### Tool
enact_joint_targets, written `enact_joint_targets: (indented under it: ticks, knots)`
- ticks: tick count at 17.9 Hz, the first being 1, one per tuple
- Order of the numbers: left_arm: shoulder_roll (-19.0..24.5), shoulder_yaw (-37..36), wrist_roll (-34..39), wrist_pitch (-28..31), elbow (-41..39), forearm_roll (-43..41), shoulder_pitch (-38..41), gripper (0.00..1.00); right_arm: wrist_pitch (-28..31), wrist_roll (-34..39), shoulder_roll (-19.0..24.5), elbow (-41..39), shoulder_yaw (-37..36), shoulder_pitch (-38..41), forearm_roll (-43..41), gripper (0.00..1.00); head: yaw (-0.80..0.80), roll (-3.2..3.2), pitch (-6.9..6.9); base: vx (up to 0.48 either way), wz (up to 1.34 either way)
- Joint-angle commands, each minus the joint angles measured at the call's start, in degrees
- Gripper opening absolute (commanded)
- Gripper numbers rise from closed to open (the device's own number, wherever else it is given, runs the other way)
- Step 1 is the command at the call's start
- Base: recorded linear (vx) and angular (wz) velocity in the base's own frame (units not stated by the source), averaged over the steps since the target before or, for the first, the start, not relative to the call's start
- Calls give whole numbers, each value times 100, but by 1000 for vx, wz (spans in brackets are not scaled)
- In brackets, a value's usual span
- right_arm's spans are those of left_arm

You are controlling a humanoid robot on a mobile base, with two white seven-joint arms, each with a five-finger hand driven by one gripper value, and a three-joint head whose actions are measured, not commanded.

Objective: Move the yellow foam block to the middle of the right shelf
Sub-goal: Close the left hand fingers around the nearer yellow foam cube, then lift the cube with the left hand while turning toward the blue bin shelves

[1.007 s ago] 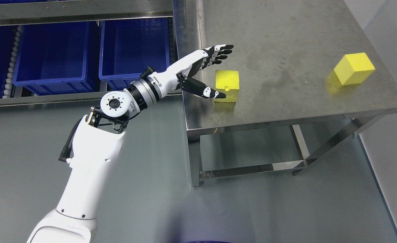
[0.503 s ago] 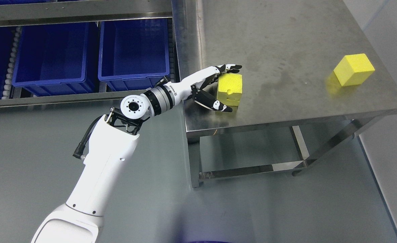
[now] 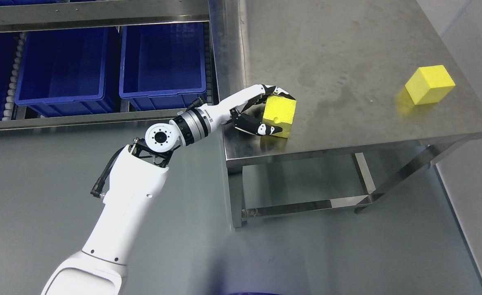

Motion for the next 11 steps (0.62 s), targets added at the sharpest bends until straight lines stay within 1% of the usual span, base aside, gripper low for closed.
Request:
enact_joint_targets:
  ticks: [1,3,4,6,7,8,11]
  knots:
    - [60,564,452,-765,219,1078,-17,31,-4,4,-100,-100,-70,140,18,100,0,0,0,0,0]
    - [60,590,1329,-1215,9,2230,-70,31,-4,4,-100,-100,-70,132,18,100,0,0,0,-1,5]
    - [60,634,1821,-1408,-71,2505,-70,31,-4,4,-100,-100,-70,132,18,100,0,0,0,-2,10]
    - [60,661,2736,-1874,-89,2587,-26,31,-4,4,-100,-100,-70,132,18,100,0,0,0,2,60]
    - [60,678,3149,-2006,-98,2596,9,31,-4,4,-100,-100,-70,132,18,100,0,0,0,5,93]
    - [60,748,3353,-2025,-124,2596,53,31,-4,4,-100,-100,-70,140,18,100,0,0,0,24,197]
    - [60,1003,3373,-2007,-361,2587,281,31,-4,4,-100,-100,-70,132,18,100,0,0,0,33,243]
